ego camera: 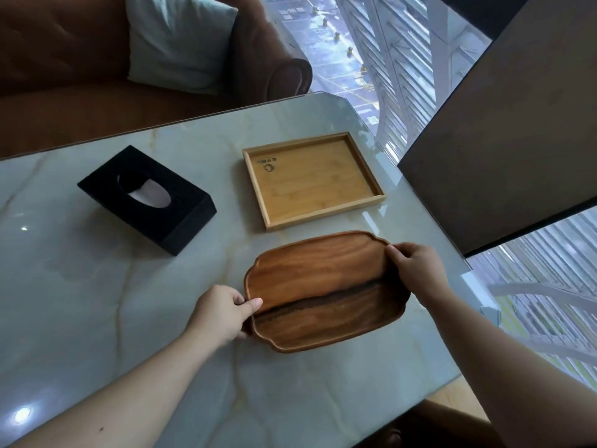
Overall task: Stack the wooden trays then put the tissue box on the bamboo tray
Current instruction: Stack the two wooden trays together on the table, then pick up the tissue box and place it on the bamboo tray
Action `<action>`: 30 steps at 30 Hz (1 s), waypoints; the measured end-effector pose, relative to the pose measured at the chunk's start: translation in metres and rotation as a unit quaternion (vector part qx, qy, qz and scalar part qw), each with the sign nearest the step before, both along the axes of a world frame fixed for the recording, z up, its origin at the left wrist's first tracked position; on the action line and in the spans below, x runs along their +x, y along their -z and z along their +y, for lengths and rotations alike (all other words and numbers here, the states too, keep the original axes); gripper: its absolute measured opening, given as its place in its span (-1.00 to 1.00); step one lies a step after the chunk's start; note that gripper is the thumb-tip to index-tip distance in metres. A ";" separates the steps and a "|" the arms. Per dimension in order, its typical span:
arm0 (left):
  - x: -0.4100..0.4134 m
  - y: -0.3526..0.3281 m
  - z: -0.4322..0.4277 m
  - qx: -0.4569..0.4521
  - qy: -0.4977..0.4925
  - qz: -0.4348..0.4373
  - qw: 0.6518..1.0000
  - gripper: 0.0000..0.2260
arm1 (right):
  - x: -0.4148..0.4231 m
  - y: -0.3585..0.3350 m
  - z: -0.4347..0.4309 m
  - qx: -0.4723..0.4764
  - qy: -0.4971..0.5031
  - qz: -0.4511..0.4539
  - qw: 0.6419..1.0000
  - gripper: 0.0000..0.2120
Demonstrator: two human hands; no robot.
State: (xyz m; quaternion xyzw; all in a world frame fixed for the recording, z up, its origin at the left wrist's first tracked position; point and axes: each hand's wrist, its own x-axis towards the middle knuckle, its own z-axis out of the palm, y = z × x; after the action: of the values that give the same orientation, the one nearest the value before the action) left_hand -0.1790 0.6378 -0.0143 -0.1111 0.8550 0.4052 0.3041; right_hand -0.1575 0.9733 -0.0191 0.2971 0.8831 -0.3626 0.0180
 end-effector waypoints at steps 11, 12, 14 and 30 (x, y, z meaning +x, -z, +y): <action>-0.021 0.008 0.040 -0.043 0.037 -0.006 0.998 -0.71 | -0.021 0.006 0.031 0.035 -0.013 -0.041 0.998 -0.75; -0.022 0.010 0.042 -0.045 0.040 -0.009 0.998 -0.70 | -0.023 0.005 0.032 0.038 -0.017 -0.048 0.998 -0.75; -0.023 0.013 0.045 -0.043 0.045 -0.015 0.998 -0.70 | -0.026 0.006 0.034 0.048 -0.020 -0.059 0.997 -0.75; -0.048 -0.018 0.004 -0.043 0.111 0.097 0.988 -0.67 | -0.045 -0.019 0.004 0.084 -0.039 -0.026 0.995 -0.55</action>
State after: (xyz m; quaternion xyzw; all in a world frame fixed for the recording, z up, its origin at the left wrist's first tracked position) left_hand -0.2268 0.6414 0.0041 0.0114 0.9041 0.3409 0.2574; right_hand -0.2028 0.9776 0.0000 0.2726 0.9205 -0.2783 0.0304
